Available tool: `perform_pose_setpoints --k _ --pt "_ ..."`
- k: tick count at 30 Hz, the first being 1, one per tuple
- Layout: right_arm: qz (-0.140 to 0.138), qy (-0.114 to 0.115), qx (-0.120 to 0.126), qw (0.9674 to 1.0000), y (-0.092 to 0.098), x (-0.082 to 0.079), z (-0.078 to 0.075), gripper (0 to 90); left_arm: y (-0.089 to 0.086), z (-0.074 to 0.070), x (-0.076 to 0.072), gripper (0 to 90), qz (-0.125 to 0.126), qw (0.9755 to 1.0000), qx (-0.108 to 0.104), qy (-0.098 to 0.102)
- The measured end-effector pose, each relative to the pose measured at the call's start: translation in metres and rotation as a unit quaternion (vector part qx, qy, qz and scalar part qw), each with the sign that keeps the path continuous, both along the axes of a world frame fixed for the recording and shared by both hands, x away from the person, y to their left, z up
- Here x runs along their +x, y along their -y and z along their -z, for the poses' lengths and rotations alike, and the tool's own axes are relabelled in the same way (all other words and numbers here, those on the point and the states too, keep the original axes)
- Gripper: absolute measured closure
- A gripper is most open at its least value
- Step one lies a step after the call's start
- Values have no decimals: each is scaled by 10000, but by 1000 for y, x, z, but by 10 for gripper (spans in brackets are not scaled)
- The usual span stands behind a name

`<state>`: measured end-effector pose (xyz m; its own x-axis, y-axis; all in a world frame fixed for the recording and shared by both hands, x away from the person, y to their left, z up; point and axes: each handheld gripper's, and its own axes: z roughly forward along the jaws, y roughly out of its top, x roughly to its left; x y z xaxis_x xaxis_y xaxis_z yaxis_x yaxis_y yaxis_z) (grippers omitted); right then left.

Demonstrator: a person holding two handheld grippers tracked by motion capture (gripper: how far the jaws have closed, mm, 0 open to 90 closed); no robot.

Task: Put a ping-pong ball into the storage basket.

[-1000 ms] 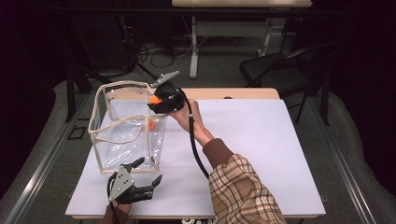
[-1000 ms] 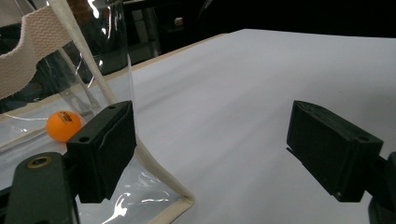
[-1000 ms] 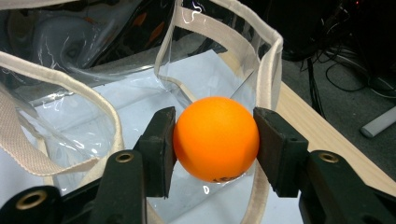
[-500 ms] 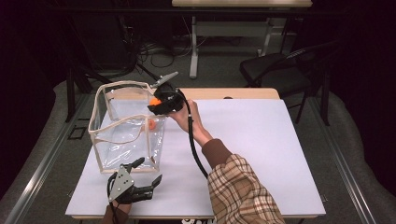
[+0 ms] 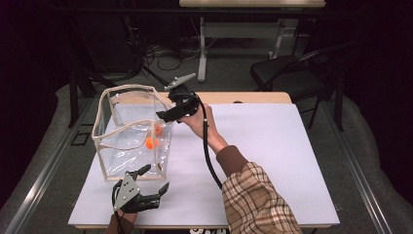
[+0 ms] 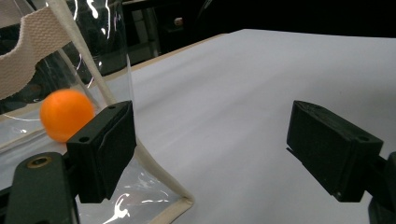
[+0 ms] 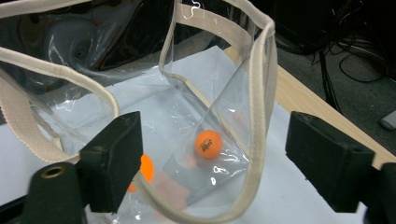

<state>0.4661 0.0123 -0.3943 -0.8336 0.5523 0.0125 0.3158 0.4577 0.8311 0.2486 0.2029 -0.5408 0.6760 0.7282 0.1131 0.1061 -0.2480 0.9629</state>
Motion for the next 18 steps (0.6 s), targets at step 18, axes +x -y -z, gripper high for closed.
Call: perform_pose_setpoints --k 18 --pt "2 79 -174 9998 43 -19 6 28 -1 0 -2 158 -34 10000 32 20"
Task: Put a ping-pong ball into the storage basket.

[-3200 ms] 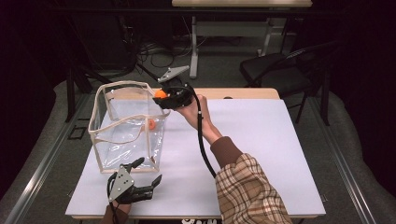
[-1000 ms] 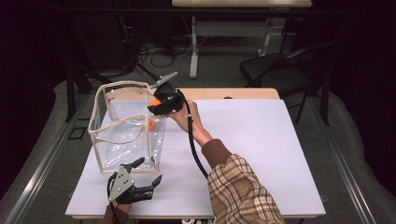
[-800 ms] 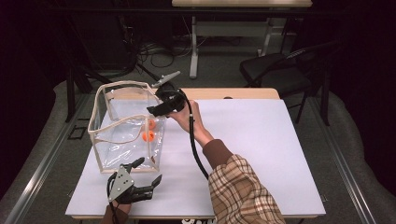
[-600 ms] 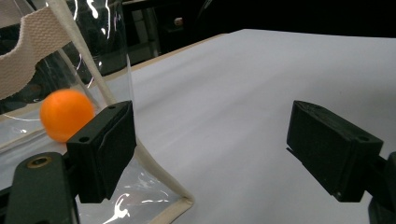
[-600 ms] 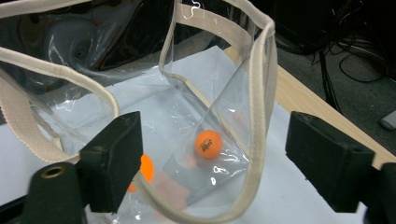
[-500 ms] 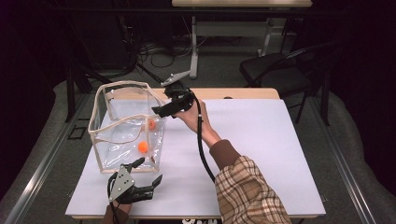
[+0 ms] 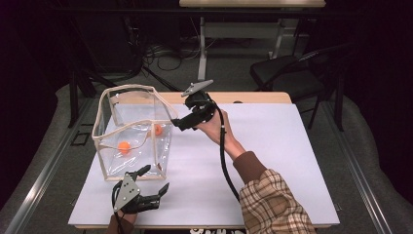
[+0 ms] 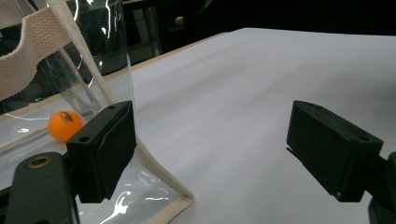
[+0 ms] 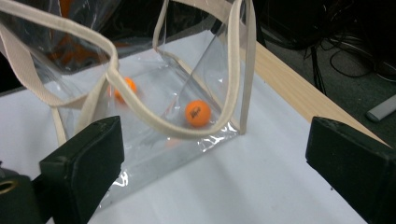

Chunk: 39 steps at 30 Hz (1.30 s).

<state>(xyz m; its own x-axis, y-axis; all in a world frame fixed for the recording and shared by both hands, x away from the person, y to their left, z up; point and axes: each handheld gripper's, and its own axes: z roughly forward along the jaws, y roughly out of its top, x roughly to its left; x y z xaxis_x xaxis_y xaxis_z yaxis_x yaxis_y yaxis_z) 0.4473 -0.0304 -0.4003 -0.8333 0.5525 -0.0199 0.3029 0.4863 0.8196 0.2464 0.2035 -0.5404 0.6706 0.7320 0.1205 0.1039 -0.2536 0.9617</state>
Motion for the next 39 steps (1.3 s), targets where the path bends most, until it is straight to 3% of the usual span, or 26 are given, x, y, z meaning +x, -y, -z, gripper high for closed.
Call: perform_pose_setpoints --k 14,39 --pt "-26 17 -149 9999 25 -21 19 1 0 0 -1 158 -22 10000 -4 -11" --pt "179 163 38 9997 81 -54 38 3 0 0 -1 158 -12 10000 24 -20"
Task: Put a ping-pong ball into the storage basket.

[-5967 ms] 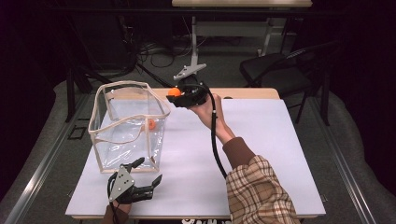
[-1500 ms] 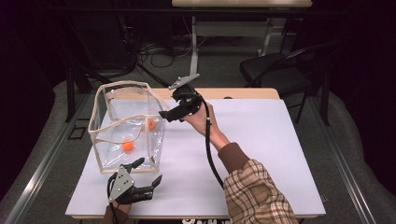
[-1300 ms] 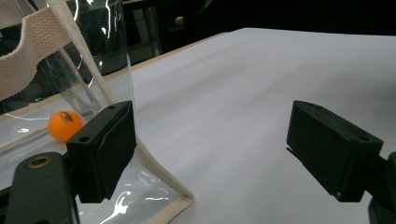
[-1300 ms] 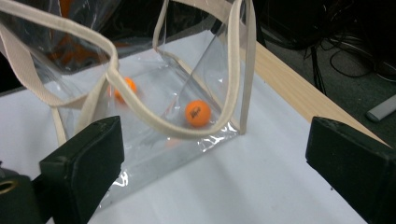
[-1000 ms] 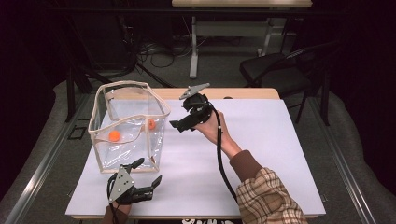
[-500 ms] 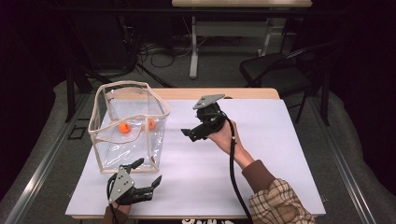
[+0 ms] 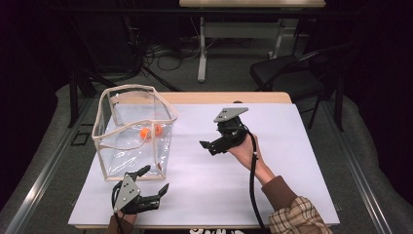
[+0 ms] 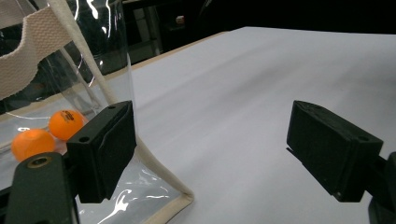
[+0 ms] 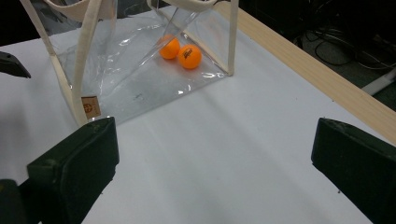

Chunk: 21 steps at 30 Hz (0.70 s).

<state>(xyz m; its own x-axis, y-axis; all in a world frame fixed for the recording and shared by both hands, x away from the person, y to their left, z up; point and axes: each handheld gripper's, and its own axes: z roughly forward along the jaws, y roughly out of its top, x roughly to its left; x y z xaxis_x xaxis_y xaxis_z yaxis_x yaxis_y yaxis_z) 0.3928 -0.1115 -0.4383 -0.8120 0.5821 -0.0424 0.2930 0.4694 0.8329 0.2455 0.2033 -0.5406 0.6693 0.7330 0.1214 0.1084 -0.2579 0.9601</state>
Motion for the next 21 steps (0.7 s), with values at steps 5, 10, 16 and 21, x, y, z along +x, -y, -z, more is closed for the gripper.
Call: perform_pose_setpoints --k 5,10,16,21 --pt "50 50 52 10000 9 -7 4 5 0 0 0 158 -3 10000 -10 -14" --pt "61 76 24 9999 17 -14 6 5 0 0 0 158 5 10000 20 -4" --pt "89 132 79 9998 27 -23 13 5 1 0 0 158 8 10000 23 -10" --pt "138 152 110 9997 35 -30 16 6 1 0 0 158 9 10000 21 -8"
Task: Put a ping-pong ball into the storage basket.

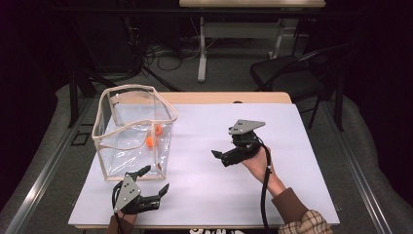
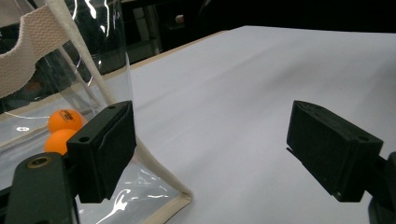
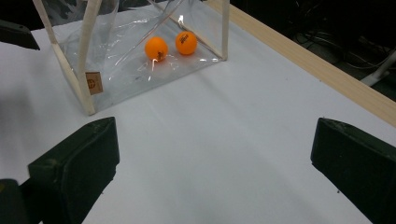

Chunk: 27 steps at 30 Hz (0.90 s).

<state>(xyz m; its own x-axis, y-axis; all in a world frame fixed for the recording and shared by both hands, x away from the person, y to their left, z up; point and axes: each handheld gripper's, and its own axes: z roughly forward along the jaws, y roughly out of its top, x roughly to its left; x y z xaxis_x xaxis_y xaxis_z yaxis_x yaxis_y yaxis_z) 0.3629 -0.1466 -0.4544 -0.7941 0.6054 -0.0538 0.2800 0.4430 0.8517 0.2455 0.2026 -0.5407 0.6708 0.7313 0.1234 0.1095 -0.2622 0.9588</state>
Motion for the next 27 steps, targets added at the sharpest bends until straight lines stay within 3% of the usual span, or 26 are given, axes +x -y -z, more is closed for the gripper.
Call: perform_pose_setpoints --k 27 --pt "128 330 118 9993 39 -48 32 7 1 0 0 158 14 10000 11 -15"
